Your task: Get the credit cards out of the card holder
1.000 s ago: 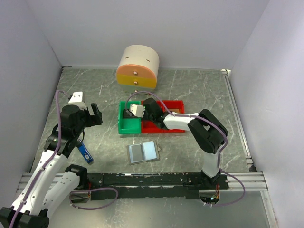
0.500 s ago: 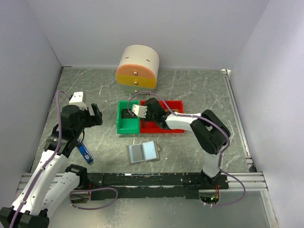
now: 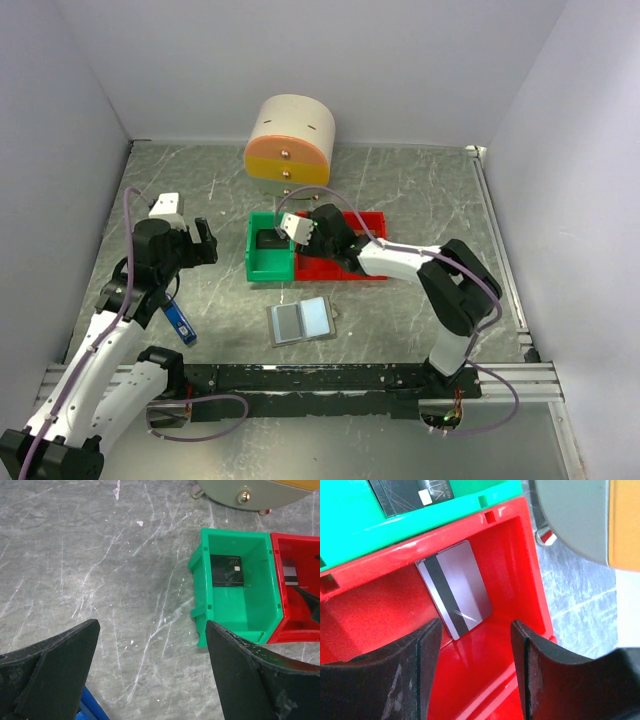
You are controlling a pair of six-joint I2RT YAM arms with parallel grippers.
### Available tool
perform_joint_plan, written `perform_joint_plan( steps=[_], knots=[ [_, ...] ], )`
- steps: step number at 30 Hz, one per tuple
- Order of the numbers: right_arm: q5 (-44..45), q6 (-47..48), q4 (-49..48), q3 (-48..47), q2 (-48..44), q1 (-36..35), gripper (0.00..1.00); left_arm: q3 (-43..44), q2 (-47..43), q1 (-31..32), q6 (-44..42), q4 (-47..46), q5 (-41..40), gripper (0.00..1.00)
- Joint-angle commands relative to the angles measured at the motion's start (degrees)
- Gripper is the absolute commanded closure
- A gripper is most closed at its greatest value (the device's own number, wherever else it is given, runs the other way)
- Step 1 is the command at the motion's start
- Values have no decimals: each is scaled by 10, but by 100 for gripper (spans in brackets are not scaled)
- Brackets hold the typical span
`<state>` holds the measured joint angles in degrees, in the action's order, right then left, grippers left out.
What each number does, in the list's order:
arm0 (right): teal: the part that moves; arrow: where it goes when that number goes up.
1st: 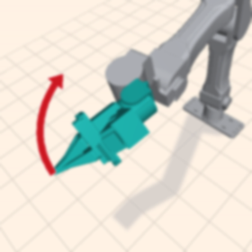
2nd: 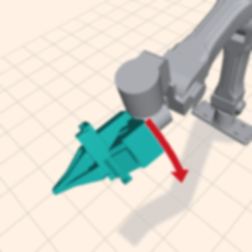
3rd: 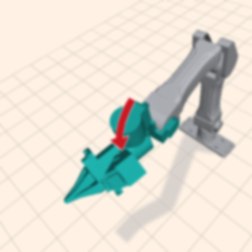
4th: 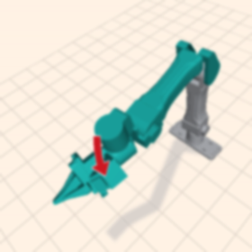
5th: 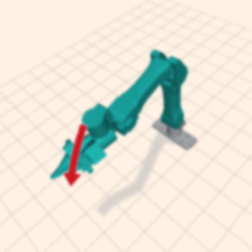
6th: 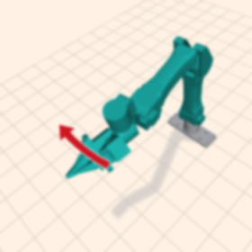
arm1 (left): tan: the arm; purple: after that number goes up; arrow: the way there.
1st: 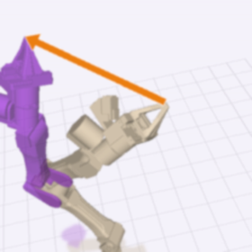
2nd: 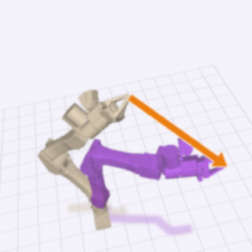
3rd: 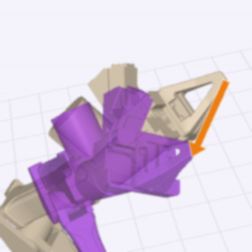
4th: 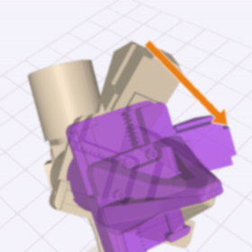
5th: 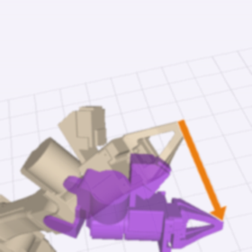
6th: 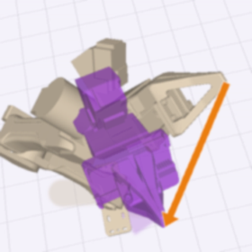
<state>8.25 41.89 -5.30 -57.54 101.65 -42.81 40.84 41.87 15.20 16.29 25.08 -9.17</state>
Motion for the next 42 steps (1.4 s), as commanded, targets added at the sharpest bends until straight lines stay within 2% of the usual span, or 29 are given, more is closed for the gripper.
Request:
perform_joint_plan(
  steps=[1, 3, 7, 10, 12, 14, 17, 20, 23, 25, 27, 30, 32, 42],
  knots=[
    [-5, -85, -59, 37, -73, 3, 43, 3, 0, -4, -4, -14, 10, 1],
    [-4, -145, -87, 58, -121, 3, 43, 2, -2, -4, -4, -16, 13, 1],
    [-56, -307, -141, 123, -244, 4, 42, 1, -2, -4, -7, -18, 21, 1],
    [-63, -469, -180, 188, -328, 4, 30, 4, 0, -4, -9, -16, 25, 1],
    [-70, -584, -156, 212, -367, 4, 22, 6, -2, -4, -10, -13, 23, 1],
    [-93, -682, -137, 234, -389, 4, 16, 2, -9, -5, -10, -17, 21, 1],
    [-167, -745, -108, 247, -394, 4, 13, -5, -18, -5, -12, -27, 21, 1],
    [-207, -823, -117, 276, -386, 3, 13, -4, -15, -5, -11, -26, 20, 1],
    [-218, -904, -180, 336, -380, -20, 19, 0, -6, -5, -10, -22, 23, 1],
    [-168, -917, -180, 343, -373, -67, 22, 3, 1, -5, -10, -18, 24, 1],
    [-83, -904, -122, 313, -357, -132, 22, 5, 6, -5, -10, -16, 26, 1],
    [61, -903, 18, 241, -306, -217, 24, 7, 8, -5, -9, -13, 23, 1],
    [119, -914, 68, 203, -269, -257, 27, 8, 6, -5, -6, -11, 15, 1],
    [236, -965, 226, 43, -107, -320, 34, 7, -15, -5, 3, -6, -27, 1]
  ],
)
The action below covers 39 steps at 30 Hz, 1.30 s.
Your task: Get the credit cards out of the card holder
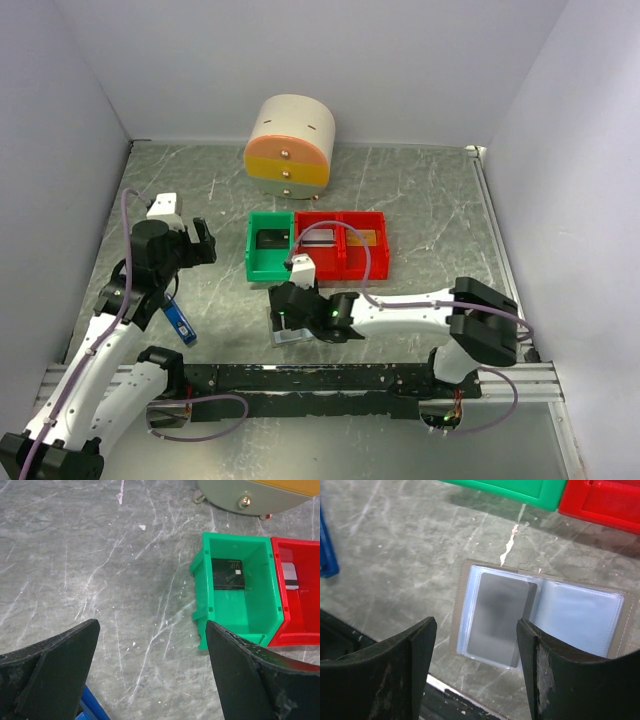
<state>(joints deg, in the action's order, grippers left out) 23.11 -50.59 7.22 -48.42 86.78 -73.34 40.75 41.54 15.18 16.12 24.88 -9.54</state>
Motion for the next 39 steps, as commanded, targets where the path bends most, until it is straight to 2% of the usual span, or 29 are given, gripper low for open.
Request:
perform_joint_plan(
  steps=[1, 8, 28, 36, 39],
  knots=[
    [93, -48, 118, -60, 54, -17, 35, 7, -12, -5, 4, -4, -24, 1],
    [90, -65, 176, -109, 107, -21, 35, 8, -7, -5, 2, -4, -17, 1],
    [60, -46, 176, -138, 158, -17, 35, 7, 0, -5, -3, -5, -7, 1],
    [55, -48, 186, -147, 182, -17, 40, 8, 5, -5, -4, -5, -3, 1],
    [56, -50, 189, -146, 181, -16, 45, 7, 7, -5, -6, -5, 0, 1]
  ],
)
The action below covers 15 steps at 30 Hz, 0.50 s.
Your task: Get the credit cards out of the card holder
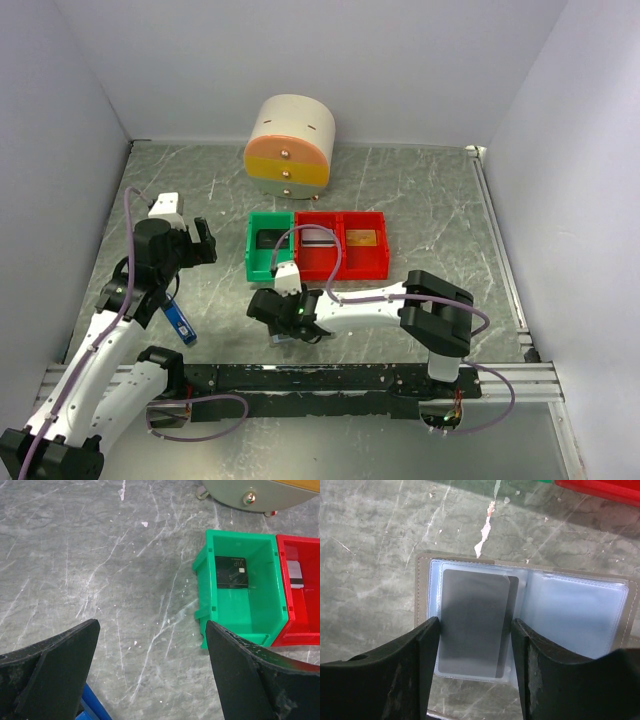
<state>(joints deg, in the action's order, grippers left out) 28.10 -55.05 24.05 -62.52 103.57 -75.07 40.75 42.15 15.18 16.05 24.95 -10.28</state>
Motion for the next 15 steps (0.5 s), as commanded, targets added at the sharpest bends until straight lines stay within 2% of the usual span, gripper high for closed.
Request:
perform_joint_plan(
  steps=[1, 11, 15],
  knots=[
    [6, -6, 18, -3, 10, 1, 46, 8, 2, -5, -5, -7, 9, 1],
    [-57, -3, -62, 57, -33, 28, 46, 7, 0, -5, -7, -9, 12, 1],
    [-58, -2, -49, 60, -29, 33, 36, 6, 0, -5, -8, -9, 14, 1]
  ],
)
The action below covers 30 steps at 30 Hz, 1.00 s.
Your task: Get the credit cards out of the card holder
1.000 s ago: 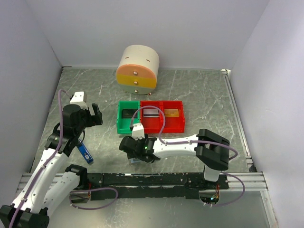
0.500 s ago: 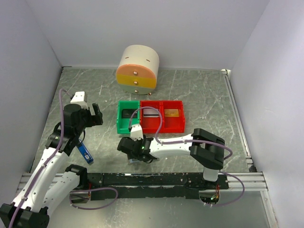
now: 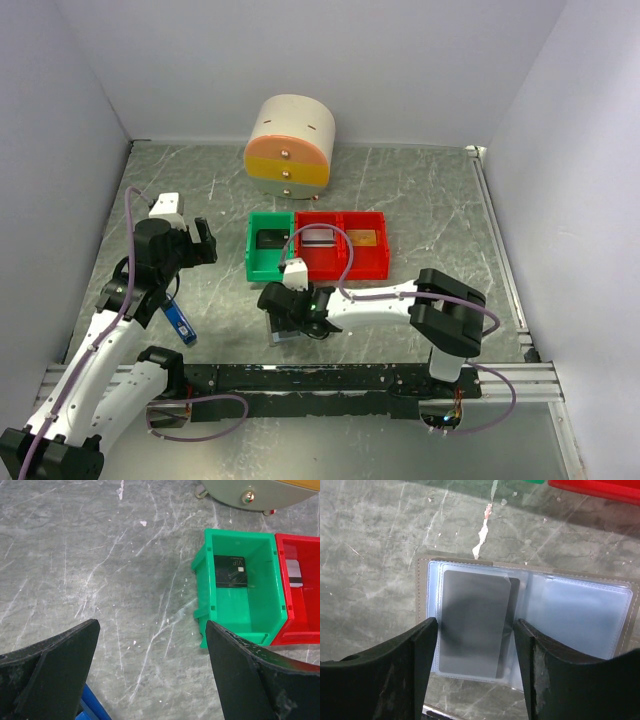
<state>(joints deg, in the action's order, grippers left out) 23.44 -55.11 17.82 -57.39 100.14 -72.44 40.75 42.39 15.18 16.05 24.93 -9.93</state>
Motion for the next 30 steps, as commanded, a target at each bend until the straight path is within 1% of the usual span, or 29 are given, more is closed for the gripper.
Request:
perform_joint_plan(
  steps=[1, 5, 9, 11, 15, 22, 28, 30],
  knots=[
    [-6, -2, 28, 4, 13, 7, 35, 6, -2, -5, -7, -10, 12, 1],
    [9, -2, 71, -37, 40, 6, 35, 7, 1, -5, -9, -10, 16, 1],
    [5, -4, 70, -40, 45, 6, 35, 8, 2, -5, -9, -8, 13, 1],
    [-6, -2, 54, -33, 39, 7, 36, 7, -2, -5, -9, -9, 12, 1],
    [-31, -2, 5, -4, 14, 8, 40, 5, -5, -5, -10, -11, 14, 1],
    [-77, -12, -60, 58, -24, 32, 41, 6, 0, -5, -10, -11, 20, 1],
    [-98, -15, -82, 78, -38, 43, 40, 5, -1, -5, -10, -11, 29, 1],
    [-98, -14, -82, 79, -39, 43, 40, 6, -1, -5, -1, -10, 43, 1]
  ],
)
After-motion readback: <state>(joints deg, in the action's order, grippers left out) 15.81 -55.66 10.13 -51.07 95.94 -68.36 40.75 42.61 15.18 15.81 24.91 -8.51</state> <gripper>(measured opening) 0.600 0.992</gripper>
